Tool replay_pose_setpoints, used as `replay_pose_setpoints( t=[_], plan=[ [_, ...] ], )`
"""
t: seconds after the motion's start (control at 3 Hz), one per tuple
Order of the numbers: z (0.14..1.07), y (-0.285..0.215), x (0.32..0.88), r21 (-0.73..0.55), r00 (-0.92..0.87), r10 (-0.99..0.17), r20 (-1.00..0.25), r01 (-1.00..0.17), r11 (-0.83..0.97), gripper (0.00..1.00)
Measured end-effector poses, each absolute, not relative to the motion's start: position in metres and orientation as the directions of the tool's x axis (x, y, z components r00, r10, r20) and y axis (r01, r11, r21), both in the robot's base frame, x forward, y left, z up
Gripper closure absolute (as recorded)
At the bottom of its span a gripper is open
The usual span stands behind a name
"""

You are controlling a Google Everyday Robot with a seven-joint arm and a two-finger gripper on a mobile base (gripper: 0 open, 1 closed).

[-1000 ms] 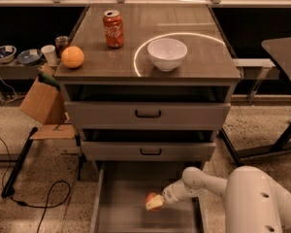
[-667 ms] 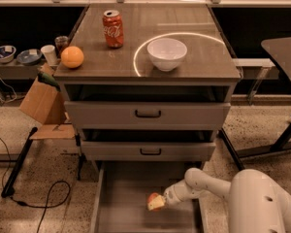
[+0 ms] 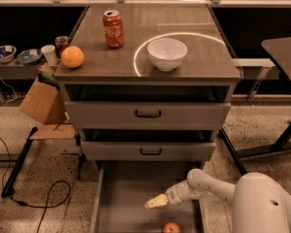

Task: Place apple into bottom drawer

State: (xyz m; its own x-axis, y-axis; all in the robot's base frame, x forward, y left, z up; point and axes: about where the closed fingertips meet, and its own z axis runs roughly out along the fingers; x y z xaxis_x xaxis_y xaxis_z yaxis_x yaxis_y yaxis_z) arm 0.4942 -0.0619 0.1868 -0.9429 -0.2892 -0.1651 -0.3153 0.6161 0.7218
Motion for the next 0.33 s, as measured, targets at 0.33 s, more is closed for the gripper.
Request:
replay_pose_setpoints(
  t=[0.33],
  plan=[
    [0.1868, -0.0618, 0.4942, 0.722, -0.943, -0.289, -0.165, -0.315, 0.616, 0.00]
  ],
)
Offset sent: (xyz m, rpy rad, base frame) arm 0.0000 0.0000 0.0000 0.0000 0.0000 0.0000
